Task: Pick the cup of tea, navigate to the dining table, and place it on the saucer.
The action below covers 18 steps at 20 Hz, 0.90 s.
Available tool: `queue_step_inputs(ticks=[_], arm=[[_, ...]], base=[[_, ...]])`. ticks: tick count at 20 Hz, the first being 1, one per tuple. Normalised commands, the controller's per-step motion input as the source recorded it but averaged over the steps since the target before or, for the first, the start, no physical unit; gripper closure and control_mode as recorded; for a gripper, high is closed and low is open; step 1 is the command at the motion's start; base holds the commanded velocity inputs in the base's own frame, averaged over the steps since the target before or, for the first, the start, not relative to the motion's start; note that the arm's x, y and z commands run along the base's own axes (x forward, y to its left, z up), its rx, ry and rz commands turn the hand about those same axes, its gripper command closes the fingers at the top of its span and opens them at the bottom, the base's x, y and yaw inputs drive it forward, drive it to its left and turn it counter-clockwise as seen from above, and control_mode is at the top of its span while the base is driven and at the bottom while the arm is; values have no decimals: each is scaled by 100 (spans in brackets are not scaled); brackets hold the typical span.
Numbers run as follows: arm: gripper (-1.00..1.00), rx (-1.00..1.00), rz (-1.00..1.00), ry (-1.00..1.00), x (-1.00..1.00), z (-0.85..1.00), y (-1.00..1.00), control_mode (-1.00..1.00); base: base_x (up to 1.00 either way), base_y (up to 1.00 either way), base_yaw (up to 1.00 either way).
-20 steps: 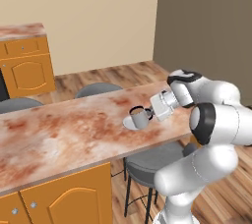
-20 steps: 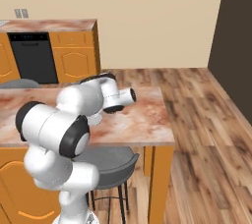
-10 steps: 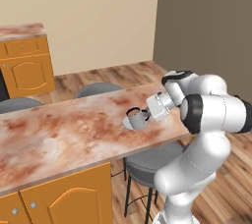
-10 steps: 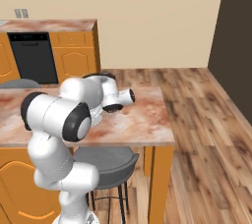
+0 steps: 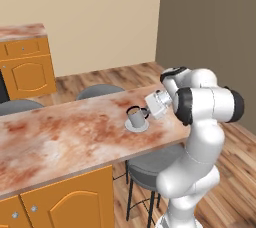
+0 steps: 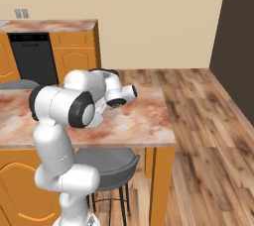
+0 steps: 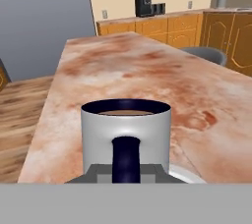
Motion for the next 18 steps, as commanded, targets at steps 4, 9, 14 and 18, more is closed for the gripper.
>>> queue_step_inputs(ticks=[4, 9, 14, 18], arm=[[100, 0, 7, 0, 13, -33, 0, -100], [100, 0, 7, -2, 12, -31, 0, -100], [100, 0, 6, -2, 27, -6, 0, -100], [100, 0, 6, -2, 26, 0, 0, -100]], base=[[0, 0, 0], [0, 0, 0], [0, 0, 0], [0, 0, 0]])
